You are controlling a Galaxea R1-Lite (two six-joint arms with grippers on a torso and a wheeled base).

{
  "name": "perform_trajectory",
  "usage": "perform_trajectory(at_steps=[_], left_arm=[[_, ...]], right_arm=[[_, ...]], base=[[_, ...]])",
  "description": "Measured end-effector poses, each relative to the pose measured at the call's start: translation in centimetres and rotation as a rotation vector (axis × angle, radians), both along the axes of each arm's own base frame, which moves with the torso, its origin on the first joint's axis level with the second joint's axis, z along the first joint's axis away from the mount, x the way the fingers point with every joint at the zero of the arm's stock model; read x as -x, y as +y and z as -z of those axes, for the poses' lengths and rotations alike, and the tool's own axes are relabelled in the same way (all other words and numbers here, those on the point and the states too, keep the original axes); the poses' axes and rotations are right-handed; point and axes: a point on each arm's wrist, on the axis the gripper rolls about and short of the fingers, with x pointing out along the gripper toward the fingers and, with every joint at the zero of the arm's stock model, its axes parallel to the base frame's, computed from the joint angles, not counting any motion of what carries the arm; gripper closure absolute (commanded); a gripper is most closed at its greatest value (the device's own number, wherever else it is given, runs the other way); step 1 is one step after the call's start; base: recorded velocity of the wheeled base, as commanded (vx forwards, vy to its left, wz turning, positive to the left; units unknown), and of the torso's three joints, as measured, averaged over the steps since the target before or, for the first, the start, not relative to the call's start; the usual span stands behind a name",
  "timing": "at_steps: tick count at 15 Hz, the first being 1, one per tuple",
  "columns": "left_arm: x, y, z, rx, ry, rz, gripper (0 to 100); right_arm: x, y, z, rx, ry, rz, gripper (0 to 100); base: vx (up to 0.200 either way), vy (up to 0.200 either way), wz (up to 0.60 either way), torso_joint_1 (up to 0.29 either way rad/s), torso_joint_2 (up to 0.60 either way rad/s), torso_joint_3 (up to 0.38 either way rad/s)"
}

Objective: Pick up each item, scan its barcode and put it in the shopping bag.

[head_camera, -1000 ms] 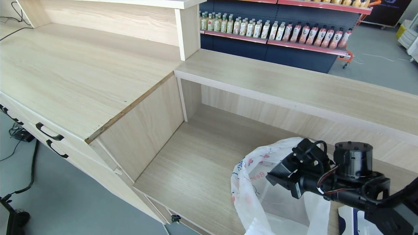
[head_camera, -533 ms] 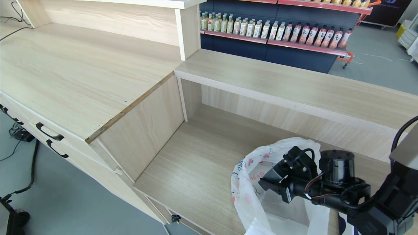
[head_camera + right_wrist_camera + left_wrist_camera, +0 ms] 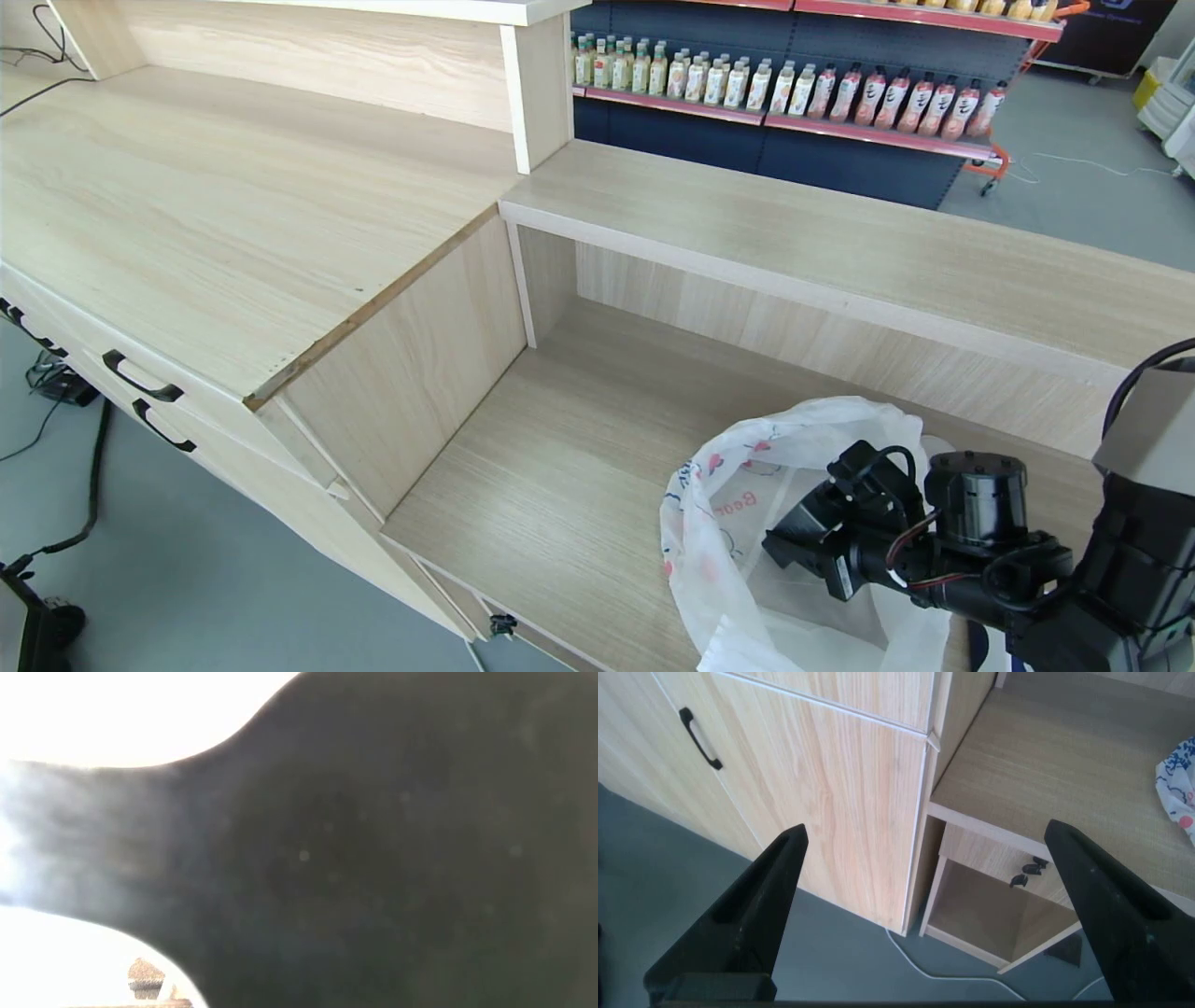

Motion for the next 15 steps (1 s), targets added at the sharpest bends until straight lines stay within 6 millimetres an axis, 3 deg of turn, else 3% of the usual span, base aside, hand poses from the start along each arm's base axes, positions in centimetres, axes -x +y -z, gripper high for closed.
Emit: perform_trajectory(at_steps=[7,8,15], left_arm=[[0.0,0.0,0.0,0.000,0.000,0.000,0],[0.0,0.0,0.0,0.000,0.000,0.000,0],[0.0,0.0,0.0,0.000,0.000,0.000,0]], right_arm=[[-0.1,-0.5,1.0,0.009,0.029,0.018,100],[0.0,-0.5,1.1,0.011,0.036,0.018,0],[0.2,-0.5,1.1,0.013,0.045,0.015,0]], base=[[0.000,0.000,0.00,0.000,0.00,0.000],[0.000,0.000,0.00,0.000,0.00,0.000],[0.000,0.000,0.00,0.000,0.00,0.000]])
